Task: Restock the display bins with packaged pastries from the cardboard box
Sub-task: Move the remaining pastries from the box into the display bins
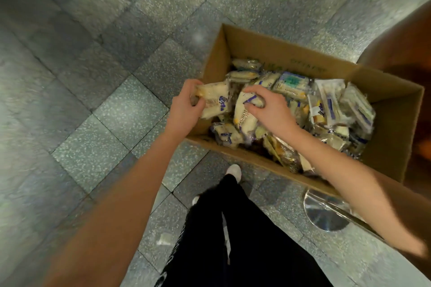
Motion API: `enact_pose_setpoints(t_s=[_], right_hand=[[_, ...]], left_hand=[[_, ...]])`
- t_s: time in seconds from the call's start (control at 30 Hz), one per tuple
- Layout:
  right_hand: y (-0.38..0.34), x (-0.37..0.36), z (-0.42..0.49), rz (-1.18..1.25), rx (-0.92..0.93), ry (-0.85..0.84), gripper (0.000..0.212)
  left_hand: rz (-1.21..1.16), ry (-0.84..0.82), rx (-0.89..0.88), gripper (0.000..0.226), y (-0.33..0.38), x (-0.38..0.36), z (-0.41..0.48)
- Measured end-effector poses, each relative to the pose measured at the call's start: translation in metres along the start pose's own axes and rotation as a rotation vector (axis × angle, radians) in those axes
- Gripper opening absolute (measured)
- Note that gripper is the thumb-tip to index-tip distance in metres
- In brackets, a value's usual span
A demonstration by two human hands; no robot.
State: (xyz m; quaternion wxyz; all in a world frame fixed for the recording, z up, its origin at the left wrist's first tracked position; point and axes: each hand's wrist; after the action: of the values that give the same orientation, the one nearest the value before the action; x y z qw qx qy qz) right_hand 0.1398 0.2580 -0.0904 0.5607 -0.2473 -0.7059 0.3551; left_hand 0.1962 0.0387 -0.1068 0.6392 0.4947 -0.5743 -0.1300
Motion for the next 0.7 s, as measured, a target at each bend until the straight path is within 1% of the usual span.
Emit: enact_pose_setpoints(t_s=[0.13, 0.27, 0.43, 0.57, 0.7], right_hand=[[-0.047, -0.01, -0.013, 0.068, 0.025, -0.049, 0.03], [-0.099, -0.025, -0.042, 0.108, 0.139, -0.156, 0.033], [-0.16, -0.044, -0.091, 0.154, 0.256, -0.29, 0.041], [-0.208, -0.069, -0.135, 0.1, 0.364, -0.417, 0.021], [-0.259, -0.105, -0.183, 0.064, 0.459, -0.592, 0.026]], left_hand=[[-0.061, 0.095, 0.018, 0.03, -0.002, 0.055, -0.031], [-0.124, 0.255, 0.076, 0.032, -0.015, 0.112, -0.072], [-0.249, 0.462, 0.116, 0.042, -0.044, 0.185, -0.15], [-0.282, 0.62, 0.142, 0.05, -0.064, 0.238, -0.223], [-0.305, 0.786, 0.236, 0.051, -0.084, 0.282, -0.297]])
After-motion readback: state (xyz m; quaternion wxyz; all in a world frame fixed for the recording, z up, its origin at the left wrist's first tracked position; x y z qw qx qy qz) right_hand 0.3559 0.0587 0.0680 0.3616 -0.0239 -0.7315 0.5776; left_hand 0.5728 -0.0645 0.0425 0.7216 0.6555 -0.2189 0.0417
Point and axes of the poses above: each hand's wrist, its own z-axis towards the middle knuckle, its own x-axis out of the back of the hand, y = z × x, and after that the axes turned 14 degrees about y, right-handed
